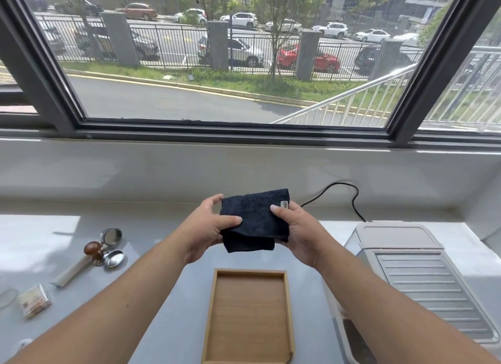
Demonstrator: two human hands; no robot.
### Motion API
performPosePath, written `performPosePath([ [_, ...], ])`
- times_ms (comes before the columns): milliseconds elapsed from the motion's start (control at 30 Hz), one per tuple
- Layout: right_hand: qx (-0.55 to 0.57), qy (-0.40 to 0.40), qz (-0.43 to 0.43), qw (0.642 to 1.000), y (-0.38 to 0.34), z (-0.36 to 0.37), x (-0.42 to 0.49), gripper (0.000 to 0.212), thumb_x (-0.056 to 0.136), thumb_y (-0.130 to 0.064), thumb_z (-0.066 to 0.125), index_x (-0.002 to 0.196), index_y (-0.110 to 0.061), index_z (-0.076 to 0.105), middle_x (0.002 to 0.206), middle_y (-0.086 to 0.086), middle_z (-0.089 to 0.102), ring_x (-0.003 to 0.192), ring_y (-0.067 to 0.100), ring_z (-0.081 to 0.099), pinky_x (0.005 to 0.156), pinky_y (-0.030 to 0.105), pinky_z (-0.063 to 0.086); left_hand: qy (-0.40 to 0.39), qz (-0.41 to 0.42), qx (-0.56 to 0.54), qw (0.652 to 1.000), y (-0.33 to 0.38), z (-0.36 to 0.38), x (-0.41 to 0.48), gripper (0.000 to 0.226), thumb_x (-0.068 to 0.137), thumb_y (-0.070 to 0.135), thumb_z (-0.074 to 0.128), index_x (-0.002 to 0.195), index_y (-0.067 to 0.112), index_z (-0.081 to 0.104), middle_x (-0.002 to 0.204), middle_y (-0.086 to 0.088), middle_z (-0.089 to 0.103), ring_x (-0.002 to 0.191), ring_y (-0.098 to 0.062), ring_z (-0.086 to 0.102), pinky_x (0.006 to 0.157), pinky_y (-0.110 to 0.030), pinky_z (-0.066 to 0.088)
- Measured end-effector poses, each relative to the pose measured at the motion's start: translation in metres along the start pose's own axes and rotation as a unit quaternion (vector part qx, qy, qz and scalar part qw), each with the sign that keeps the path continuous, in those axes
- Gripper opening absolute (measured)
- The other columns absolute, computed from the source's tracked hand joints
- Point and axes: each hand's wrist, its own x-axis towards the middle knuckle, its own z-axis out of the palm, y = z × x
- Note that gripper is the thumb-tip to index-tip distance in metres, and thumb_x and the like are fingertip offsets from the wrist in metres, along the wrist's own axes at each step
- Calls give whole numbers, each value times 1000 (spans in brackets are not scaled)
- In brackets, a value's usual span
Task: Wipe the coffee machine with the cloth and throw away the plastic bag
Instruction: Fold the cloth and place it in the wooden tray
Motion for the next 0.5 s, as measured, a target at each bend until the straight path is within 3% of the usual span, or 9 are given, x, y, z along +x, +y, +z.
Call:
performPosePath([
  [133,-51,3,2,999,13,-7,5,25,100,-11,61,125,-14,63,120,5,76,104,23,73,82,41,59,34,19,42,998,-10,-1,2,58,97,14,71,146,31,44,103,-5,80,84,-20,79,60,-34,61],
  [267,-109,47,-16,993,31,-13,13,41,94,-4,68,132,-12,55,128,14,70,115,28,69,104,53,53,36,29,67,997,-25,-3,4,61,97,10,68,145,38,42,106,-6,79,81,-20,78,59,-35,60],
  [400,-145,76,-10,986,52,-21,16,78,89,-9,73,150,-38,34,126,8,64,111,28,70,102,49,55,29,23,89,995,-48,-4,6,60,96,5,66,139,43,47,107,-8,79,81,-21,78,63,-44,64],
  [500,-146,61,-2,987,70,-26,15,67,93,-3,67,146,-38,46,123,4,64,102,25,73,95,45,60,25,13,118,993,-68,-5,8,51,97,6,64,132,42,53,112,-6,76,83,-20,78,72,-55,65],
])
